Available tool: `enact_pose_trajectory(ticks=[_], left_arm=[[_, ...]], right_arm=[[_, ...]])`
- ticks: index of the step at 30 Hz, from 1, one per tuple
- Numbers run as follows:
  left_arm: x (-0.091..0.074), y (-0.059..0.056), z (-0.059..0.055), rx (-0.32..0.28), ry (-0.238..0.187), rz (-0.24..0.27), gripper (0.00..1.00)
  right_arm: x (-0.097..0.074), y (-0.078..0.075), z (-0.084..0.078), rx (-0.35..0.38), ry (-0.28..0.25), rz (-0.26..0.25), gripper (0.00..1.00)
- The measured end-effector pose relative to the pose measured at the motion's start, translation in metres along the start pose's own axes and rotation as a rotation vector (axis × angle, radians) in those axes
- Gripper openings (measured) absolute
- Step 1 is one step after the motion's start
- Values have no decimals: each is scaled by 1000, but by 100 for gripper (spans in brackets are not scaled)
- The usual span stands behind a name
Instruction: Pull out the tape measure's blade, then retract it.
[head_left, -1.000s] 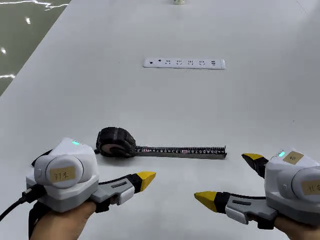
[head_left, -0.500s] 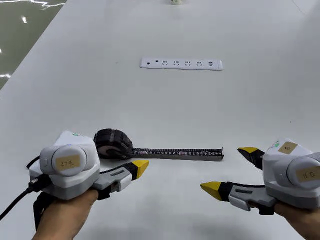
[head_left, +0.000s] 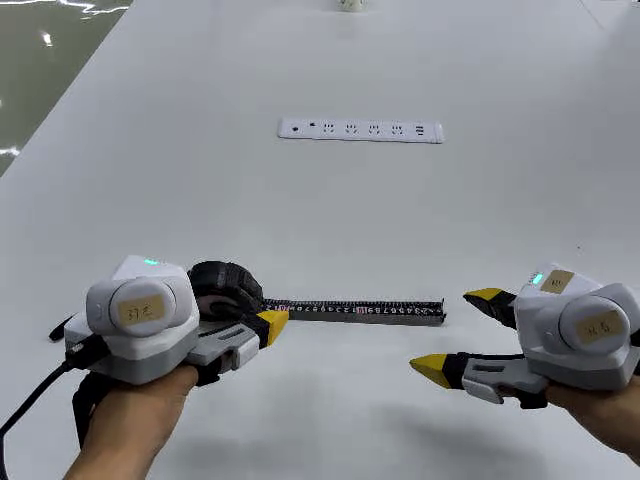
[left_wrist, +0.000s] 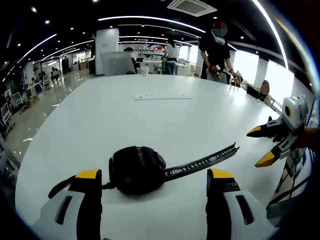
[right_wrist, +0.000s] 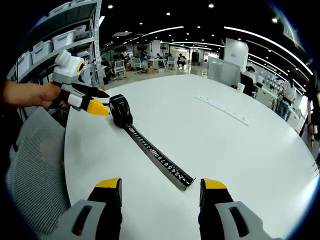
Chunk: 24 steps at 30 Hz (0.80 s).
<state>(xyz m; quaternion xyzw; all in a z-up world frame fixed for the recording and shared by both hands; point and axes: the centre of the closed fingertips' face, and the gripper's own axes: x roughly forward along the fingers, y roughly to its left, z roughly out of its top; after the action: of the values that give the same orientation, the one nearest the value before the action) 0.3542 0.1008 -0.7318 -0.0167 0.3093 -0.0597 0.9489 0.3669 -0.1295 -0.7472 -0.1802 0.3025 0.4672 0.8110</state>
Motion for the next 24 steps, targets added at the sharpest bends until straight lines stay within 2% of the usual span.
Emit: enact_pose_trajectory(ticks=[24], left_arm=[[19,16,-2,-48,36,70,74]], right_arm=[[20,-24,-11,-130,77,102,39]])
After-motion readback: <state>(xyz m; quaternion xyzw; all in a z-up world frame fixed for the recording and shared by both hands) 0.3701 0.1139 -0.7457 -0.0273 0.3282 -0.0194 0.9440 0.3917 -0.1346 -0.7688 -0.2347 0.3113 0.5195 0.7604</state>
